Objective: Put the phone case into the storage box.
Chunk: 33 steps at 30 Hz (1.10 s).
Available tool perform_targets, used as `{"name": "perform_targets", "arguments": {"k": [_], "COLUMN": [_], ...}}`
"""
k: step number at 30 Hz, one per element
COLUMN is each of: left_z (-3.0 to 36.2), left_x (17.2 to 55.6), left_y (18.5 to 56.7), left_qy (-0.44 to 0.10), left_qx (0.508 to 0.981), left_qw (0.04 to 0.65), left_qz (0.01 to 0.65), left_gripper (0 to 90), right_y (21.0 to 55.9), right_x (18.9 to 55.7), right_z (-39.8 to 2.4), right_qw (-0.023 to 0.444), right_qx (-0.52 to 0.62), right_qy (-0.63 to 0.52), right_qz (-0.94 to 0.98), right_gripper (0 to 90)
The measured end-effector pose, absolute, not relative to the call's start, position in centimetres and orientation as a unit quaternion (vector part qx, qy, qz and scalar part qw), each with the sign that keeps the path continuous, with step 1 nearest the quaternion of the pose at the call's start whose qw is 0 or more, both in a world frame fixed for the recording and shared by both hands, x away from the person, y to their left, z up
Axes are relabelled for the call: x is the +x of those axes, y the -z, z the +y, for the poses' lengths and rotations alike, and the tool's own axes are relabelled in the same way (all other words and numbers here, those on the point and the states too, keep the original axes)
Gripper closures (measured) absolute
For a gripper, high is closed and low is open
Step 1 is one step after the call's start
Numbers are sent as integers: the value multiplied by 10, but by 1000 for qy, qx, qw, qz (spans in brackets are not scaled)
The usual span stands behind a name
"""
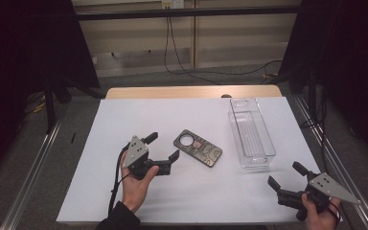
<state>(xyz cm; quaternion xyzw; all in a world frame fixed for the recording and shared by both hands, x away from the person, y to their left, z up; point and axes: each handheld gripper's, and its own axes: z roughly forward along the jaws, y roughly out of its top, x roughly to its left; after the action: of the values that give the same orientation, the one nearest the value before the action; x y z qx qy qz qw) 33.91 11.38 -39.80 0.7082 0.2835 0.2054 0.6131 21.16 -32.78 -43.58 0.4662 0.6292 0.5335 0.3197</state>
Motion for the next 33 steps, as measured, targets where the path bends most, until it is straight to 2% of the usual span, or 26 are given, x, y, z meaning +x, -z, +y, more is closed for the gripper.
{"name": "perform_targets", "arguments": {"k": [9, 21, 29, 33], "left_z": [93, 85, 75, 71], "left_x": [349, 370, 378, 378], "left_y": [395, 405, 399, 393], "left_qy": [-193, -191, -187, -204], "left_qx": [721, 731, 729, 734], "left_qw": [608, 593, 600, 593], "left_qz": [271, 278, 272, 260], "left_gripper": [43, 22, 11, 23], "right_y": [436, 436, 436, 436], "right_x": [212, 212, 212, 212], "right_z": [-327, -327, -326, -326], "right_qw": [319, 319, 317, 316], "right_qx": [465, 464, 464, 464], "right_qy": [-534, -534, -534, -534], "right_qz": [630, 631, 632, 632], "right_gripper": [0, 0, 0, 0]}}
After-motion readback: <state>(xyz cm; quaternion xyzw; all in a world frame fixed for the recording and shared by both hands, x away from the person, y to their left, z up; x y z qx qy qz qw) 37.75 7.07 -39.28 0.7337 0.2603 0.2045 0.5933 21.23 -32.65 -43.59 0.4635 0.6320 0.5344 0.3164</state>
